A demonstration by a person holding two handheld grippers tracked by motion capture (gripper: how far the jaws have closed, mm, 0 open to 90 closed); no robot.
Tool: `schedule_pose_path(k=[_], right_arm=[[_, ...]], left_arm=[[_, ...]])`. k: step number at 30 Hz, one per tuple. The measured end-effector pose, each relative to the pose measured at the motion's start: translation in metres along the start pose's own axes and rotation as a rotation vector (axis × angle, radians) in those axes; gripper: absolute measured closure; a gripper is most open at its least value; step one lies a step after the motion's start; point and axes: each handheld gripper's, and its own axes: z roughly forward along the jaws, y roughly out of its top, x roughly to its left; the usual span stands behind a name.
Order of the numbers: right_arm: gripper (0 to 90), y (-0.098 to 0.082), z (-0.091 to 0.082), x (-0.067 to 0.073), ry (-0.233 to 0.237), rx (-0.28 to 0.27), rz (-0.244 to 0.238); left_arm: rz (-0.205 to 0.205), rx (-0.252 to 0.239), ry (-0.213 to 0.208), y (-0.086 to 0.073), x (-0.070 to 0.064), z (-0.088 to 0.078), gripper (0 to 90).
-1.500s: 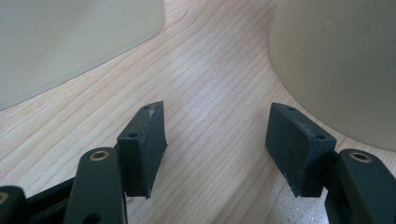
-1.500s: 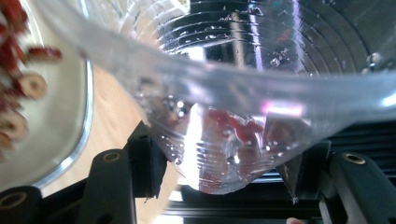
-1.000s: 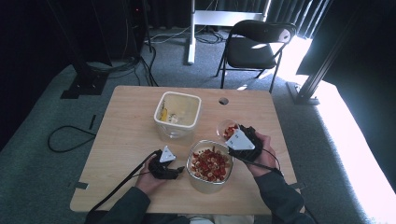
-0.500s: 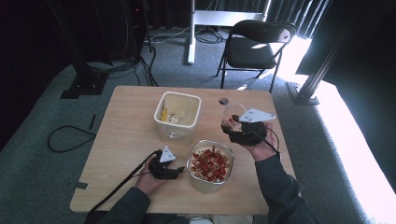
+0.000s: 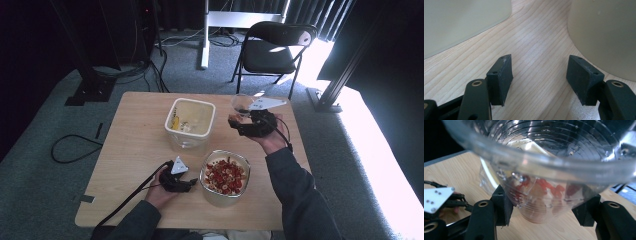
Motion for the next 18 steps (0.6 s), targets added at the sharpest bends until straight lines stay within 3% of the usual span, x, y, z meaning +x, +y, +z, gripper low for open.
schedule_pose_path(k=[5, 18], right_arm=[[41.3, 0.010, 0.017, -0.002, 0.039, 0.007, 0.020], [41.2, 0.044, 0.057, -0.005, 0.067, 0.051, -0.001]], left_arm=[[0.001, 0.000, 0.000, 0.000, 0.000, 0.000, 38.4], [0.001, 0.000, -0.001, 0.000, 0.000, 0.000, 38.3]])
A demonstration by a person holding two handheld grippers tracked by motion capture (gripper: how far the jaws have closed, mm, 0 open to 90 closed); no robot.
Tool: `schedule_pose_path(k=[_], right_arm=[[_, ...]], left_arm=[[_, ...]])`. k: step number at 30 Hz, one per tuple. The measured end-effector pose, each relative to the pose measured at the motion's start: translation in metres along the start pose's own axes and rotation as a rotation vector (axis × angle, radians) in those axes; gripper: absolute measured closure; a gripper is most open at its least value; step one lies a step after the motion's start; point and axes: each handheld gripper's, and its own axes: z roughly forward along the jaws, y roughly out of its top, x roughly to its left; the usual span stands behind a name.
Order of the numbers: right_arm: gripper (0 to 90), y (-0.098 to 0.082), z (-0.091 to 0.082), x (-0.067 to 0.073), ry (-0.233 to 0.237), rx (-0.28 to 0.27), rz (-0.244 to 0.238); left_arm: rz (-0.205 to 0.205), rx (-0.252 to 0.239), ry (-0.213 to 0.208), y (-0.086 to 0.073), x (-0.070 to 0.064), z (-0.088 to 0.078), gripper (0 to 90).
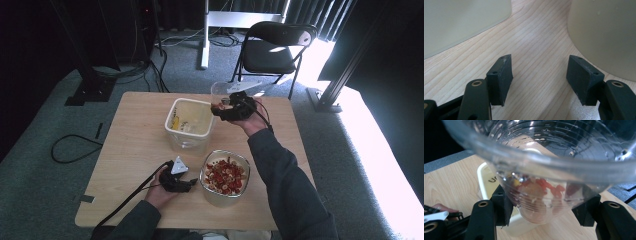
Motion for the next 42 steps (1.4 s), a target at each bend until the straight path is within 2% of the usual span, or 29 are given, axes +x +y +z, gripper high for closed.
schedule_pose_path(k=[9, 17, 42], right_arm=[[41.2, 0.013, 0.025, 0.006, 0.027, 0.023, -0.019], [41.0, 0.023, 0.043, 0.009, 0.059, 0.033, 0.004], [39.7, 0.060, 0.074, 0.021, 0.098, 0.047, 0.020]], left_arm=[[0.002, 0.001, -0.001, 0.000, 0.000, 0.000, 38.2], [0.004, 0.002, -0.003, 0.000, 0.000, 0.000, 38.1], [0.003, 0.000, -0.004, 0.000, 0.000, 0.000, 38.1]])
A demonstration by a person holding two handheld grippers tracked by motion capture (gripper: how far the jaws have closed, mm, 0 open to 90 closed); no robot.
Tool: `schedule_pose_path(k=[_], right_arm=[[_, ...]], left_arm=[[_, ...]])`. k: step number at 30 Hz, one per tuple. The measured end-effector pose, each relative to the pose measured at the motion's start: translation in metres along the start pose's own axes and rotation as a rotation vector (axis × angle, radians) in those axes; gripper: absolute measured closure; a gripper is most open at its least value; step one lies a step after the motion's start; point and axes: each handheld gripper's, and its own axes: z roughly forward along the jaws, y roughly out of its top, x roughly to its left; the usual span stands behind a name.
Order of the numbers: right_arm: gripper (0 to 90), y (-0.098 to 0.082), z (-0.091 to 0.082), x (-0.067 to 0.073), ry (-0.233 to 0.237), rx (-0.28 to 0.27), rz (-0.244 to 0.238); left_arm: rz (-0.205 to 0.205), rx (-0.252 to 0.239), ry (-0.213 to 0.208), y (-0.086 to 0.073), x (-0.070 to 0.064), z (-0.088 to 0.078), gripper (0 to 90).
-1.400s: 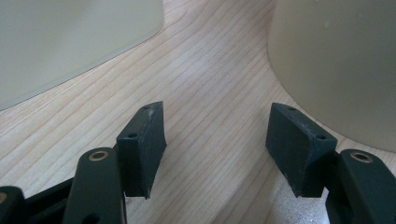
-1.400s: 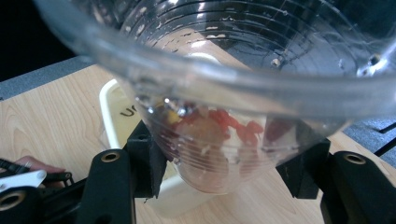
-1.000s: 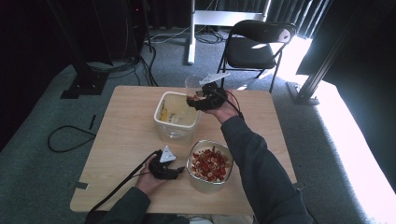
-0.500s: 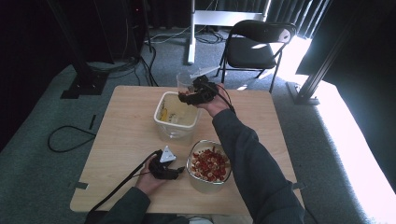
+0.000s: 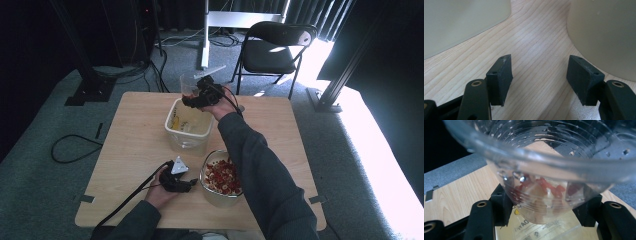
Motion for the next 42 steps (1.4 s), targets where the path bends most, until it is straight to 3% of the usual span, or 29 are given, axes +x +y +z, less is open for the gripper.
schedule_pose_path(k=[11, 14, 19, 27, 33, 39, 42], right_arm=[[34.3, 0.006, 0.008, 0.003, 0.026, -0.006, 0.011], [20.6, 0.008, 0.009, 0.002, 0.043, -0.007, 0.028], [13.6, 0.008, 0.009, 0.001, 0.066, -0.014, 0.054], [14.2, 0.002, 0.000, -0.006, 0.019, -0.026, 0.065], [14.4, -0.013, -0.020, -0.022, -0.012, -0.012, 0.088], [14.4, -0.040, -0.045, -0.044, -0.044, 0.007, 0.126], [14.4, -0.064, -0.065, -0.066, -0.074, 0.003, 0.173]], left_arm=[[0.000, 0.000, 0.000, 0.000, 0.000, 0.000, 38.1], [0.000, 0.001, 0.001, 0.000, 0.000, 0.000, 38.0], [0.002, 0.001, 0.000, 0.000, 0.000, 0.000, 38.1], [0.001, 0.000, 0.001, 0.000, 0.000, 0.000, 38.1], [0.003, 0.002, 0.001, 0.000, 0.000, 0.000, 38.0], [0.004, 0.003, 0.001, 0.000, 0.000, 0.000, 37.5], [0.002, 0.002, 0.004, 0.001, 0.000, 0.000, 37.1]])
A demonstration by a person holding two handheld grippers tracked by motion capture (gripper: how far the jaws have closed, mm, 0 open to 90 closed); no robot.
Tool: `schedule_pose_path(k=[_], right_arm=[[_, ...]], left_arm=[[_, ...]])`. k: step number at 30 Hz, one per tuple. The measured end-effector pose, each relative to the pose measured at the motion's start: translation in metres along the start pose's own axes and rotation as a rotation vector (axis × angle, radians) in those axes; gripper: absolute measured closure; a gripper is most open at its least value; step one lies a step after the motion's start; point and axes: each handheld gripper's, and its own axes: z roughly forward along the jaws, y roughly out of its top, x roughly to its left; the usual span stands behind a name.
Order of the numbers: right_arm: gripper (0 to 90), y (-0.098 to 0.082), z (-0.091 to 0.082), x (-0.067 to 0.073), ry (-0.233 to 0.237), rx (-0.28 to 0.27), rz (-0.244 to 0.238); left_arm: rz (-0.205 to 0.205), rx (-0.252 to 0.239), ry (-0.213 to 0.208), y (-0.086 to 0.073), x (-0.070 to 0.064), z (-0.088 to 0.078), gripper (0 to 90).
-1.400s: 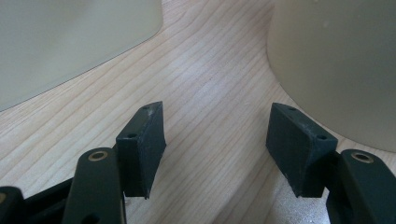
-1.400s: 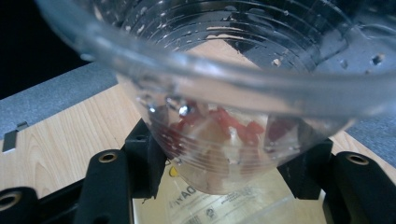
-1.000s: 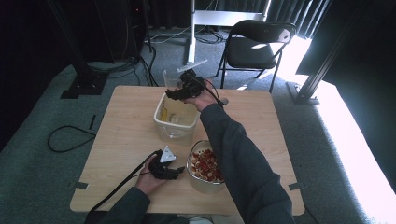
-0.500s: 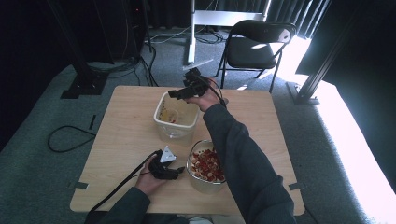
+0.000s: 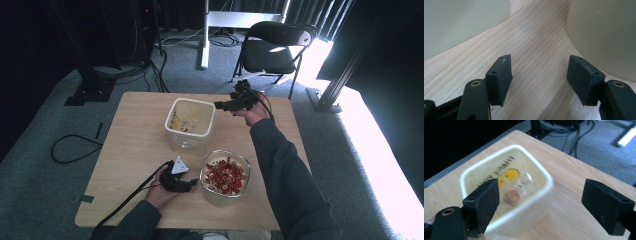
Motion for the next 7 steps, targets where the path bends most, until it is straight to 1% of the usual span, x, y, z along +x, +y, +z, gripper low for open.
schedule_pose_path(k=[3, 5, 6, 7], right_arm=[[14.4, -0.017, -0.011, -0.019, -0.025, -0.012, 0.053], [14.4, -0.029, -0.016, -0.031, -0.051, -0.012, 0.084], [14.4, -0.038, -0.017, -0.038, -0.073, -0.005, 0.095], [14.4, -0.038, -0.017, -0.038, -0.073, -0.005, 0.095]], left_arm=[[-0.007, -0.004, 0.004, 0.000, 0.001, 0.001, 35.1], [-0.011, 0.003, 0.007, 0.000, 0.003, 0.001, 33.6], [-0.014, 0.001, 0.010, 0.000, 0.003, 0.001, 33.0], [-0.014, 0.001, 0.010, 0.000, 0.003, 0.001, 32.7]])
